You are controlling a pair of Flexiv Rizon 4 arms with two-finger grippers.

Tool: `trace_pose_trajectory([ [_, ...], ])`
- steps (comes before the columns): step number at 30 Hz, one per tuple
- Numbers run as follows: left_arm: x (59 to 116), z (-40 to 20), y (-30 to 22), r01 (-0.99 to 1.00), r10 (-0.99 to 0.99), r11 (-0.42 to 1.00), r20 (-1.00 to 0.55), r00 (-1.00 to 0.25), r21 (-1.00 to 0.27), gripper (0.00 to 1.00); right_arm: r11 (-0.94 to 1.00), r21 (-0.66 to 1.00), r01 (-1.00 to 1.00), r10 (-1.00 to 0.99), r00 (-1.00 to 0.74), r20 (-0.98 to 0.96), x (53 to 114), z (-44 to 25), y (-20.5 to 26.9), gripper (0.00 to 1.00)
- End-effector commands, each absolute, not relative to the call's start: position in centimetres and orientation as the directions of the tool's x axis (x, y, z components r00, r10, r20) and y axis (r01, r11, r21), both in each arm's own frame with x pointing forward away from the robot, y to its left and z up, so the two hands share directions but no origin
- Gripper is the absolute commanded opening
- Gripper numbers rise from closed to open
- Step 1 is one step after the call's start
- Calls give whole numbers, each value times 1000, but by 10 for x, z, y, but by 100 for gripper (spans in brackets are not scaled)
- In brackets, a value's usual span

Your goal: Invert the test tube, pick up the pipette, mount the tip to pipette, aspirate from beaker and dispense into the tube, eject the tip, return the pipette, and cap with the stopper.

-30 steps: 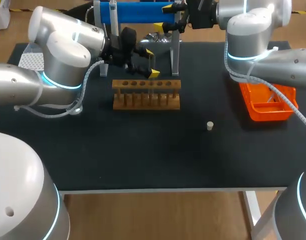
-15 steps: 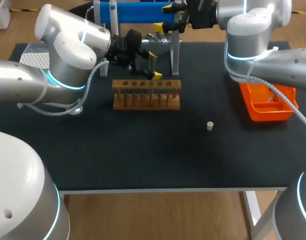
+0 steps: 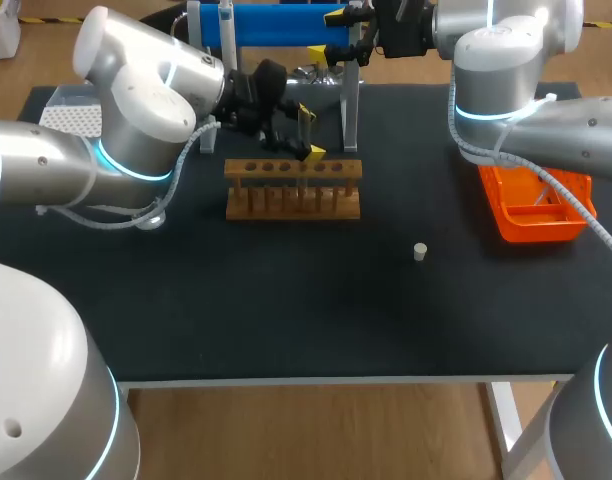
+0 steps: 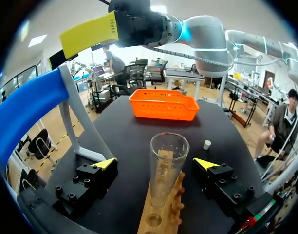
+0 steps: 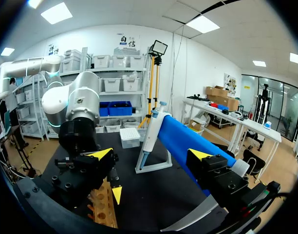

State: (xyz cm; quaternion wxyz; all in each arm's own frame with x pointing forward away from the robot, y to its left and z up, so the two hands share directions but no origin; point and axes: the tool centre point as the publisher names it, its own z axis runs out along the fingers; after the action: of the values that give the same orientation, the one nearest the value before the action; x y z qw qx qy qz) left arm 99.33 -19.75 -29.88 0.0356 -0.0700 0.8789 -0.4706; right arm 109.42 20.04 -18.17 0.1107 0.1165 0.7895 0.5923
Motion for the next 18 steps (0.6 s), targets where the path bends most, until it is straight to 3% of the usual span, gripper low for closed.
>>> trace_pose_trajectory([
  [1,995,-299,-198,-89,-150,551,7,-989,-830,100,272,961,53,316,-948,-37,1094,-182,200,100],
  [18,995,-300,-198,-90,-144,548,12,-989,-831,100,272,961,53,316,-948,-37,1094,-182,200,100],
])
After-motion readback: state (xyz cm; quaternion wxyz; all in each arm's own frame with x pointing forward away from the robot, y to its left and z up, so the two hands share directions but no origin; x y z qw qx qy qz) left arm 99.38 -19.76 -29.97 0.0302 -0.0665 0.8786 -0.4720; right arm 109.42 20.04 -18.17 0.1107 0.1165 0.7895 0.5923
